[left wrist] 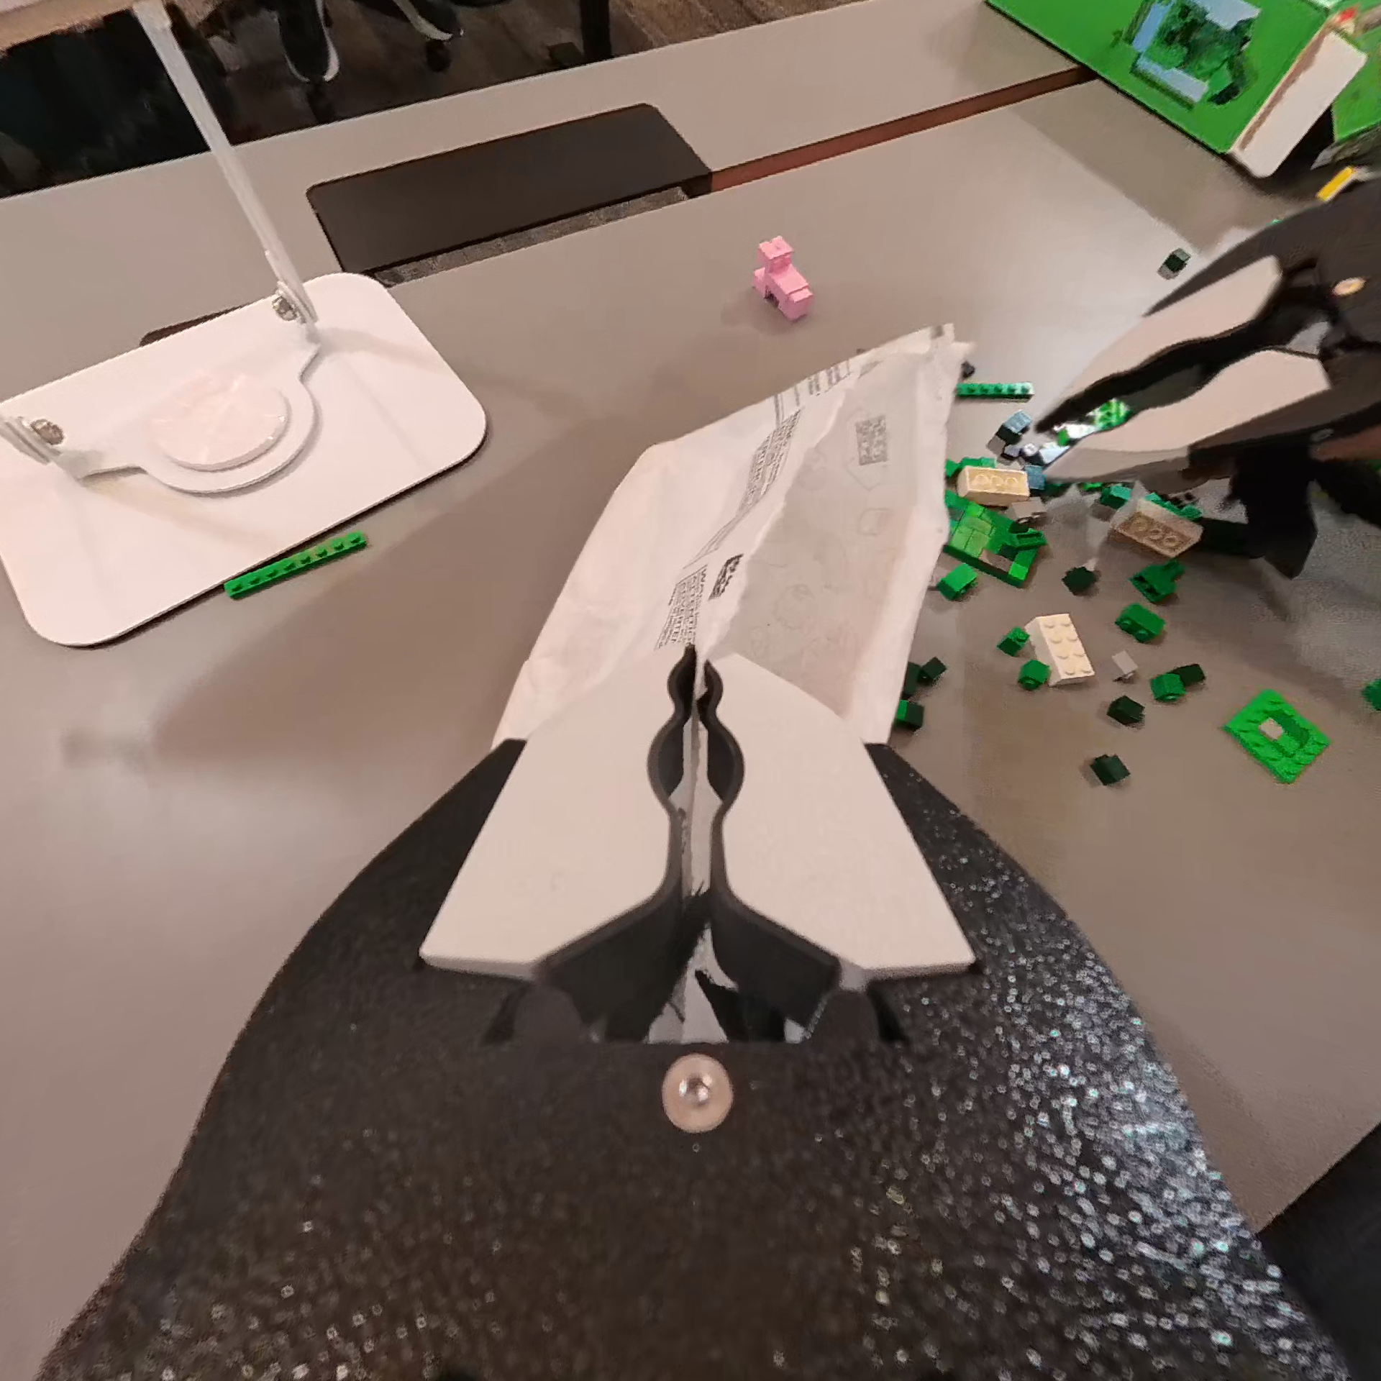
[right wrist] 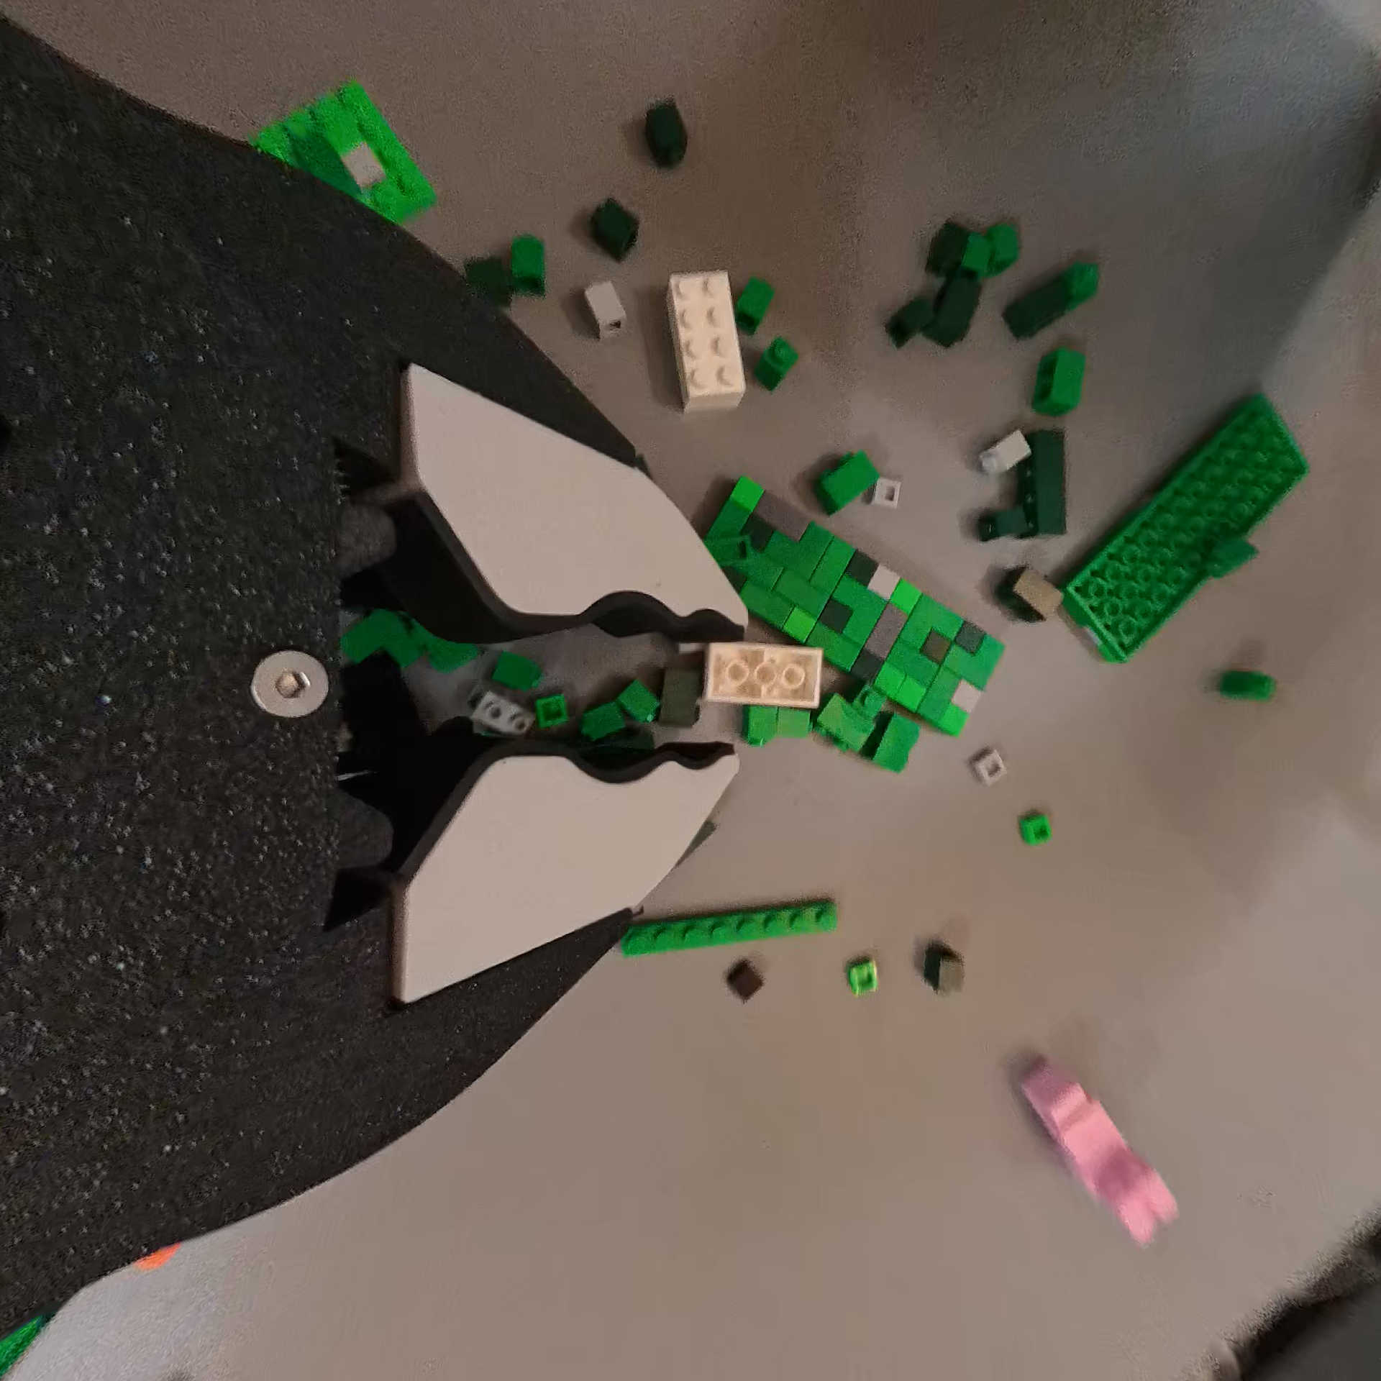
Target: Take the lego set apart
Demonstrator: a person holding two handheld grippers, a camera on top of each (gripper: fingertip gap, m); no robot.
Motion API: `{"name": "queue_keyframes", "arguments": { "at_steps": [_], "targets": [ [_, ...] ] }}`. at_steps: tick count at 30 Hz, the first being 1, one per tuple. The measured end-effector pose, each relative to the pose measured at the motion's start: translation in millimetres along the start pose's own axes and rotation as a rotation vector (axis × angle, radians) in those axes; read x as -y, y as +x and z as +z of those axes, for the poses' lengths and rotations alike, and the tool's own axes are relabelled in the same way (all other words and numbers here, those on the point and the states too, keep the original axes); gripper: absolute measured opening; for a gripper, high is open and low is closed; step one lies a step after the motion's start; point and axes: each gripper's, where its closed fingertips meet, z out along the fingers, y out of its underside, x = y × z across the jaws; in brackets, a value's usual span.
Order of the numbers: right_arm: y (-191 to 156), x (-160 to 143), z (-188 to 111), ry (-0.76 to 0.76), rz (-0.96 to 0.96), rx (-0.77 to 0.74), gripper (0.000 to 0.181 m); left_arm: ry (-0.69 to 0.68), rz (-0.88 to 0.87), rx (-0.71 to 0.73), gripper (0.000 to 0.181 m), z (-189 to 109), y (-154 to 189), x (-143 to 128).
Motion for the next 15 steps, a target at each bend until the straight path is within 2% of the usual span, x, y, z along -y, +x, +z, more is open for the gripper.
{"name": "queue_keyframes", "arguments": {
  "at_steps": [6,11,13,15],
  "targets": [
    [-6,-7,20,-0.198,0.005,0.053,0.021,0.000,0.002,-0.021,0.000,2,4,1],
    [0,-9,24,-0.253,-0.027,0.012,0.017,0.000,0.014,-0.032,0.000,2,8,2],
    [1,2,19,-0.190,-0.018,0.019,0.016,0.001,0.013,-0.032,0.000,2,8,2],
    [-14,31,6,0.013,0.081,0.164,0.017,0.000,0.012,-0.031,0.000,2,8,2]
  ]
}}
